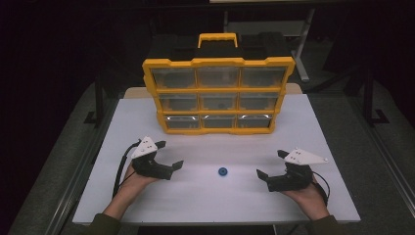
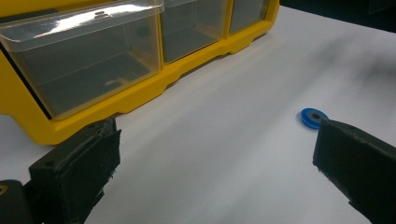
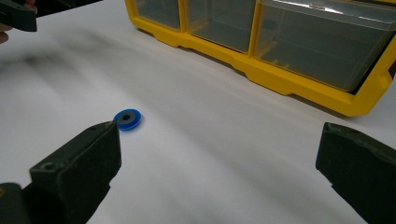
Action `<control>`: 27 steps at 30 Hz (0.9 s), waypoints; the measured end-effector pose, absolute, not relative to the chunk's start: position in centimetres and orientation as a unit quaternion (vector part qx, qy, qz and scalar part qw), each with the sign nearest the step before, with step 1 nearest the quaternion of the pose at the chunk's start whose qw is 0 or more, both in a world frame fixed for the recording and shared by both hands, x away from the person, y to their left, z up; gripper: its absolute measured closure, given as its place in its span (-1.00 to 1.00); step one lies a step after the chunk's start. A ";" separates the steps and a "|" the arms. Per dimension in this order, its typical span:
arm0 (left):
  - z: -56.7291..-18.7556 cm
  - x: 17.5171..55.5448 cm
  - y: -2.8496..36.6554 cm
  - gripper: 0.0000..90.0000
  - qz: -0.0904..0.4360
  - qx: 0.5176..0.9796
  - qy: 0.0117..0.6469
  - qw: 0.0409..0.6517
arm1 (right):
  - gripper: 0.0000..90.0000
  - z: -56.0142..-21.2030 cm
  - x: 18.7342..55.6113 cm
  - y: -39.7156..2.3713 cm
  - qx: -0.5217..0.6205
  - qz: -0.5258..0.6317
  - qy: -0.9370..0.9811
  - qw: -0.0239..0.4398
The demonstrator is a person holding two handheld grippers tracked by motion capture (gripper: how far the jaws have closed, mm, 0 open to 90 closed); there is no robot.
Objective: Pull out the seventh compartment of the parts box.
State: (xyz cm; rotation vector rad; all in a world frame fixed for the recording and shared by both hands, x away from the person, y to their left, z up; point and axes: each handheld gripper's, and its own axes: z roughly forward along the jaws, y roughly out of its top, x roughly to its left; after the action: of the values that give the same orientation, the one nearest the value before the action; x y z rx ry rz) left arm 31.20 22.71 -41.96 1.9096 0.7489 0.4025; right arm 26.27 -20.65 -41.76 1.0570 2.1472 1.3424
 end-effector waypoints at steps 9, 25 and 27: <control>-41.7 31.7 22.2 -1.00 0.167 0.788 0.309 0.506 | -1.00 -41.8 26.3 -20.6 0.380 0.478 0.767 0.197; -41.6 32.0 21.7 -1.00 0.158 0.790 0.311 0.504 | -1.00 -41.8 26.4 -20.6 0.380 0.478 0.767 0.197; -41.7 32.0 21.7 -1.00 0.159 0.790 0.310 0.505 | -1.00 -41.8 26.3 -20.6 0.381 0.477 0.767 0.196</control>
State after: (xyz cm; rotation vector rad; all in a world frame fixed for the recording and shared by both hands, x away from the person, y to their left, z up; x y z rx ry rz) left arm 32.04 21.66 -41.67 1.9059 0.7470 0.3839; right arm 26.32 -20.61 -41.79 1.0669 2.1487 1.3369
